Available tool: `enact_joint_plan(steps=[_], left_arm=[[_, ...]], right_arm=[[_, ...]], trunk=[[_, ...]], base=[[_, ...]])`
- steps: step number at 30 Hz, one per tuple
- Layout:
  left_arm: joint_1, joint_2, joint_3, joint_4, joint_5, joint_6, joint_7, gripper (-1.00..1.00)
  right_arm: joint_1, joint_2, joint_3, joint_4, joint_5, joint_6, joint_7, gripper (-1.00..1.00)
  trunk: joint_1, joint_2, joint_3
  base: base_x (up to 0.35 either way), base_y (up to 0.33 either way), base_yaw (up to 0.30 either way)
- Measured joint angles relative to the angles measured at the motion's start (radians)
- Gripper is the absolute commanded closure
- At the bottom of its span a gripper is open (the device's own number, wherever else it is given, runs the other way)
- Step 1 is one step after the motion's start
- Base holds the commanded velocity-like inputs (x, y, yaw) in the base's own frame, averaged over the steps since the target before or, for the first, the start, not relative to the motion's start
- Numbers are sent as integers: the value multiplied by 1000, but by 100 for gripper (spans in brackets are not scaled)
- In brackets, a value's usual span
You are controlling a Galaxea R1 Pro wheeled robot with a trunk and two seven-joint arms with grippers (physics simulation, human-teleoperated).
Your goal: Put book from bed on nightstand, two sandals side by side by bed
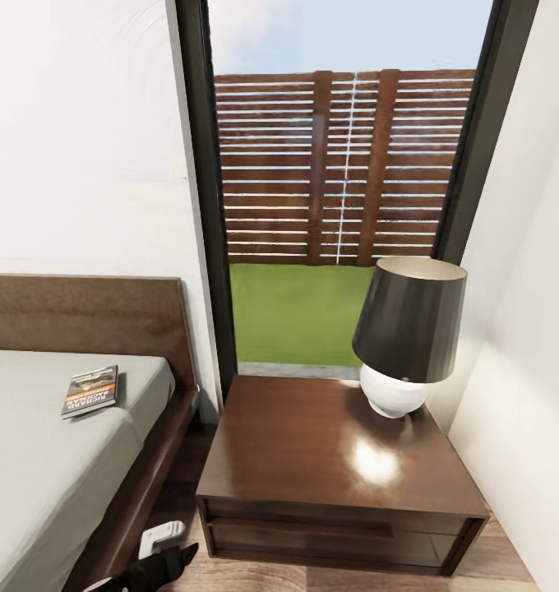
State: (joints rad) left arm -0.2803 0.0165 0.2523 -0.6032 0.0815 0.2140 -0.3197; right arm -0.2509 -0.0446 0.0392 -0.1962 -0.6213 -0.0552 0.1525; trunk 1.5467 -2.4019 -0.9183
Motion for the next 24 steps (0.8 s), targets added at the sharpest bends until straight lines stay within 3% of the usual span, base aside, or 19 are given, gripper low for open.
enact_joint_plan(steps=[18,24], left_arm=[[0,-12,0,0,1,9,-1,-100],[1,-25,0,0,1,13,3,-100]], right_arm=[[0,-4,3,-3,0,19,7,-100],[0,-18,6,-64,2,29,10,-100]], trunk=[[0,0,0],[0,0,0]], base=[[0,0,0],[0,0,0]])
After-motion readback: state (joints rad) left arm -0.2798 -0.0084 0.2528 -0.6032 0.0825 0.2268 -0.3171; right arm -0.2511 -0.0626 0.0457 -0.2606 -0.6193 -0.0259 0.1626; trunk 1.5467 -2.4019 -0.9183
